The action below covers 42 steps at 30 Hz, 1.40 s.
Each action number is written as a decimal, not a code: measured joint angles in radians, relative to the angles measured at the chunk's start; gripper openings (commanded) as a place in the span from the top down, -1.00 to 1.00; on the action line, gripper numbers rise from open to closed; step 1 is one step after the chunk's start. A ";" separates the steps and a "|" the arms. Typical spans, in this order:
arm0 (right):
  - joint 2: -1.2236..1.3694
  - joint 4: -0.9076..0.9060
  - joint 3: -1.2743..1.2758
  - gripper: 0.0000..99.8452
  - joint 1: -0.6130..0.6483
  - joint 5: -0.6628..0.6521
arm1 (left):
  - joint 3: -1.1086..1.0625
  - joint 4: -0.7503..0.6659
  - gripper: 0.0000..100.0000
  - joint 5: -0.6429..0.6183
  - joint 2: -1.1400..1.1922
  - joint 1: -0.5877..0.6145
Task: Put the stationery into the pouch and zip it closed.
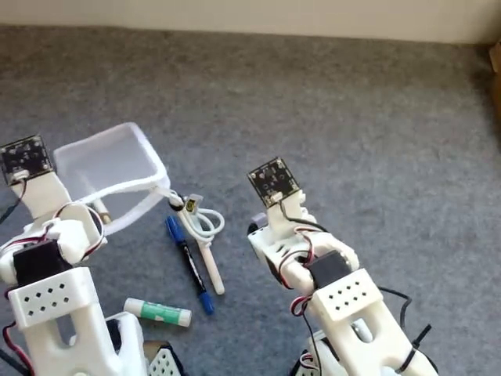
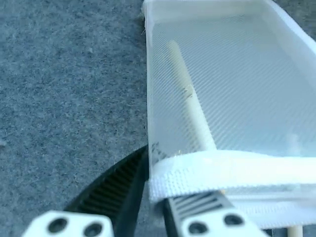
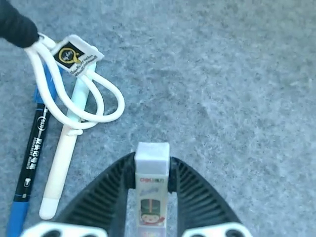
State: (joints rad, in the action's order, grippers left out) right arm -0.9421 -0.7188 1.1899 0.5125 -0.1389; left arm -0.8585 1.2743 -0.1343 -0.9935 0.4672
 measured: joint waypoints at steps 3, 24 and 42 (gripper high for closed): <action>0.000 0.021 0.005 0.99 0.000 0.000 | 0.049 0.046 0.99 0.035 0.002 -0.040; 0.000 0.031 0.005 0.99 0.000 0.000 | 0.287 0.196 0.99 0.049 0.002 -0.250; 0.000 0.031 0.005 0.99 0.000 0.000 | 0.351 0.196 0.99 0.049 0.003 -0.293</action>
State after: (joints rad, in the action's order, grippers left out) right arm -0.9421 -0.6882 1.1945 0.5125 -0.1389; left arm -0.5071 1.4707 -0.0852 -0.9904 0.1741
